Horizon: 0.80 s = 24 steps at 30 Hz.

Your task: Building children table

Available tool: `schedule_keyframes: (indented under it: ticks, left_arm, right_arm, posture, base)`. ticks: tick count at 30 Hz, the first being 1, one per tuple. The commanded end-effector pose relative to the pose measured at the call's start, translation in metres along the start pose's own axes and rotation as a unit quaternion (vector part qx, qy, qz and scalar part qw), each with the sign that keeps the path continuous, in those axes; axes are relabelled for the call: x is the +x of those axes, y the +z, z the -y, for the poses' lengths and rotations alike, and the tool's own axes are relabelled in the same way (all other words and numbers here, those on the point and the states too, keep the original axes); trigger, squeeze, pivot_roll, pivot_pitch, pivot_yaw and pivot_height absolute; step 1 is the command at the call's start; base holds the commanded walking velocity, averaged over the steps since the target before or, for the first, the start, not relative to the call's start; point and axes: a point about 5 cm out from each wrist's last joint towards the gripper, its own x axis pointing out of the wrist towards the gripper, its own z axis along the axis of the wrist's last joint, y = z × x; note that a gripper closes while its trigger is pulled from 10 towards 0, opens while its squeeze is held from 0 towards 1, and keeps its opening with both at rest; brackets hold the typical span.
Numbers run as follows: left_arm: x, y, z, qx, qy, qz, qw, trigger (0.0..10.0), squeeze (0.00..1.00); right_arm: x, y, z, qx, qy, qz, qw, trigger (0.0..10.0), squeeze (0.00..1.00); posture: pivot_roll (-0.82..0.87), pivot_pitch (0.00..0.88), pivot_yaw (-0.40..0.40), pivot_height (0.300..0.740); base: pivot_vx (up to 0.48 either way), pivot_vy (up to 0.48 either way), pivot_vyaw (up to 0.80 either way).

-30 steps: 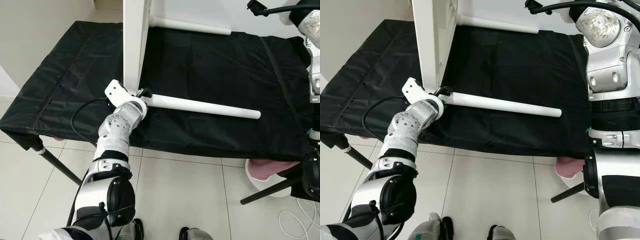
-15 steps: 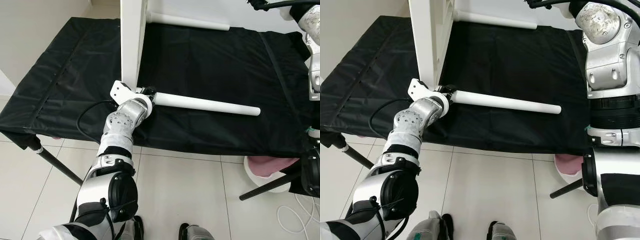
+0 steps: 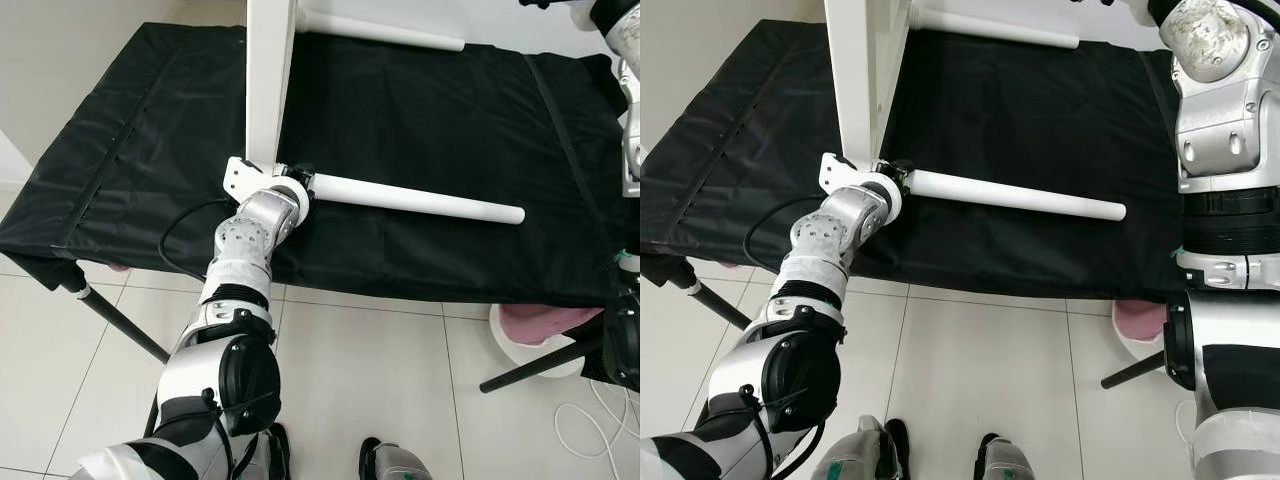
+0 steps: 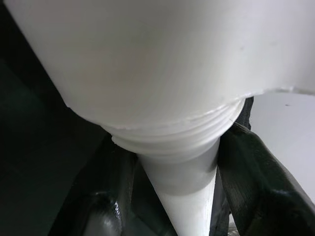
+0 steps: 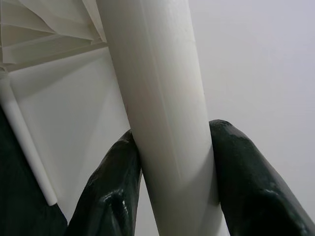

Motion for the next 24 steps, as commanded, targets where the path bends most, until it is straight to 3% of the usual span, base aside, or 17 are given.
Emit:
schedule_keyframes:
  ticks: [1,2,5,6,7,9,12,14,19,21,22,23,24]
  left_arm:
    - [-0.004,-0.034,0.044,-0.005,-0.138,-0.030,0.990,0.0,0.00]
    - [-0.005,-0.020,0.042,0.002,-0.144,-0.014,0.990,0.0,0.00]
    - [-0.006,-0.008,0.042,0.022,-0.149,0.007,0.989,0.0,0.00]
    - [-0.010,0.000,0.045,0.045,-0.158,0.018,0.986,0.0,0.00]
    - [-0.010,0.000,0.045,0.045,-0.158,0.018,0.986,0.0,0.00]
    - [-0.020,0.000,0.059,0.087,-0.195,0.012,0.977,0.0,0.00]
    - [-0.023,-0.002,0.062,0.104,-0.206,0.006,0.973,0.0,0.00]
    - [-0.027,0.001,0.059,0.191,-0.203,0.008,0.960,0.0,0.00]
    - [-0.031,0.016,0.063,0.222,-0.201,0.018,0.954,0.0,0.00]
    - [-0.035,0.024,0.070,0.233,-0.211,0.027,0.949,0.0,0.00]
    - [-0.041,0.031,0.082,0.255,-0.225,0.042,0.939,0.0,0.00]
    - [-0.041,0.031,0.082,0.255,-0.225,0.042,0.939,0.0,0.00]
    - [-0.047,0.037,0.094,0.275,-0.240,0.056,0.929,0.0,0.00]
  right_arm:
    - [-0.009,-0.007,0.059,0.073,-0.169,-0.017,0.983,0.0,0.00]
    - [-0.010,-0.007,0.060,0.078,-0.177,-0.016,0.981,0.0,0.00]
    - [-0.012,-0.007,0.061,0.082,-0.187,-0.015,0.979,0.0,0.00]
    - [-0.014,-0.008,0.061,0.085,-0.193,-0.018,0.977,0.0,0.00]
    - [-0.014,-0.008,0.061,0.085,-0.193,-0.018,0.977,0.0,0.00]
    - [-0.019,-0.015,0.057,0.098,-0.200,-0.034,0.974,0.0,0.00]
    - [-0.021,-0.017,0.055,0.101,-0.202,-0.041,0.973,0.0,0.00]
    - [-0.031,-0.025,0.047,0.115,-0.206,-0.062,0.970,0.0,0.00]
    - [-0.041,-0.033,0.038,0.134,-0.211,-0.087,0.964,0.0,0.00]
    - [-0.046,-0.038,0.030,0.147,-0.212,-0.101,0.961,0.0,0.00]
    - [-0.051,-0.042,0.022,0.160,-0.214,-0.111,0.957,0.0,0.00]
    - [-0.051,-0.042,0.022,0.160,-0.214,-0.111,0.957,0.0,0.00]
    - [-0.055,-0.046,0.011,0.176,-0.205,-0.123,0.955,0.0,0.00]
  posture:
    - [-0.22,0.133,0.095,0.740]
    - [-0.22,0.132,0.101,0.740]
    - [-0.22,0.132,0.101,0.740]
    - [-0.21,0.132,0.104,0.740]
    - [-0.21,0.132,0.104,0.740]
    - [-0.19,0.132,0.108,0.740]
    - [-0.19,0.132,0.108,0.740]
    - [-0.18,0.135,0.124,0.740]
    - [-0.17,0.135,0.128,0.740]
    - [-0.15,0.138,0.138,0.740]
    - [-0.14,0.141,0.140,0.740]
    - [-0.14,0.141,0.140,0.740]
    - [-0.13,0.145,0.145,0.740]
  base:
    - [0.000,0.000,0.00]
    - [0.000,0.000,0.00]
    - [0.000,0.000,0.00]
    - [0.000,0.000,0.00]
    - [0.000,0.000,0.00]
    - [0.000,0.000,0.00]
    - [0.000,0.000,0.00]
    - [0.000,0.000,0.00]
    - [0.000,0.000,0.00]
    - [0.000,0.000,0.00]
    - [0.000,0.000,0.00]
    - [0.000,0.000,0.00]
    - [0.000,0.000,0.00]
